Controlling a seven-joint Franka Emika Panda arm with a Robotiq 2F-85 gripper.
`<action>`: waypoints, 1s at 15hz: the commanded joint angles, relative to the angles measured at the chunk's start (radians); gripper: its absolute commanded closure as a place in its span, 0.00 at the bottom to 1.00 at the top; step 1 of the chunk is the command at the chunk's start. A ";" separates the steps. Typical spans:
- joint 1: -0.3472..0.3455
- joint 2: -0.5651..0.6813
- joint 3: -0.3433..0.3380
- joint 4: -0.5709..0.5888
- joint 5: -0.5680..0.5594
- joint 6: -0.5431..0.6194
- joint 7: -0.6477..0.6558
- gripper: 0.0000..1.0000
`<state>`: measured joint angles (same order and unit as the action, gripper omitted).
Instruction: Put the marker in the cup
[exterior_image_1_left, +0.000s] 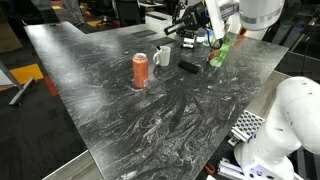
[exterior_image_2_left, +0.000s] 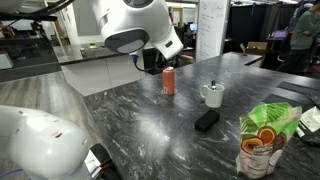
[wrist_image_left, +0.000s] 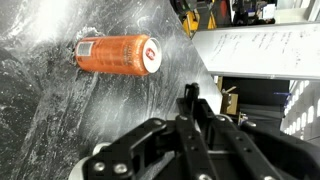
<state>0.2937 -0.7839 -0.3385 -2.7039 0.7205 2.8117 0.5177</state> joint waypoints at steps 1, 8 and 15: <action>-0.056 0.016 0.052 0.012 0.084 -0.030 -0.059 0.88; 0.072 -0.019 -0.080 0.021 0.201 0.031 -0.036 0.97; 0.256 -0.016 -0.305 0.117 0.522 0.126 -0.101 0.97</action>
<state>0.4458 -0.8036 -0.5500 -2.6434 1.1081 2.8739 0.4699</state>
